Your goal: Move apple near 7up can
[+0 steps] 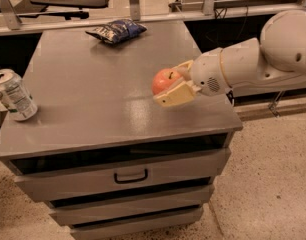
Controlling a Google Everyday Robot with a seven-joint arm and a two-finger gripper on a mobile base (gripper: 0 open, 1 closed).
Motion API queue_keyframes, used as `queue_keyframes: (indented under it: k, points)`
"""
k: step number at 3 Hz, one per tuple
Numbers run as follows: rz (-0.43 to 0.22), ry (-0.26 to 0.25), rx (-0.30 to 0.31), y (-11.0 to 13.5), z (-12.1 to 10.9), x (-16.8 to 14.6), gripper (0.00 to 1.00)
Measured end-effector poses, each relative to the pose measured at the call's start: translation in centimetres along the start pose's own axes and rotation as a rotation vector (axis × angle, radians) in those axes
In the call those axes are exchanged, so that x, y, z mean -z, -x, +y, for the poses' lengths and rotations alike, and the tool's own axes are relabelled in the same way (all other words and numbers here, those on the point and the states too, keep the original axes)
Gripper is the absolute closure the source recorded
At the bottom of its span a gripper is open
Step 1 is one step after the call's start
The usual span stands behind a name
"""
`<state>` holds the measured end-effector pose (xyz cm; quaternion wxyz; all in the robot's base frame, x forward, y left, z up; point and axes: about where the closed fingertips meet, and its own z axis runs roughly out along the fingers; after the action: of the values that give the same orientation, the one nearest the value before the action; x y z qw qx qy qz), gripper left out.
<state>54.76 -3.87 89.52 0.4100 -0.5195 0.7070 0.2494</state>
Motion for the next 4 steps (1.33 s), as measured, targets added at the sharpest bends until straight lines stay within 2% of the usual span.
queue_keyframes:
  k: [1,2,3,4]
  points:
    - [-0.001,0.002,0.002,0.2,0.1,-0.1,1.00]
    - [-0.001,0.002,0.003,0.2,0.1,-0.2,1.00]
    - [-0.050,0.042,0.031,2.8,-0.2,-4.8,1.00]
    - [-0.088,0.089,0.097,6.8,-0.9,-11.8,1.00]
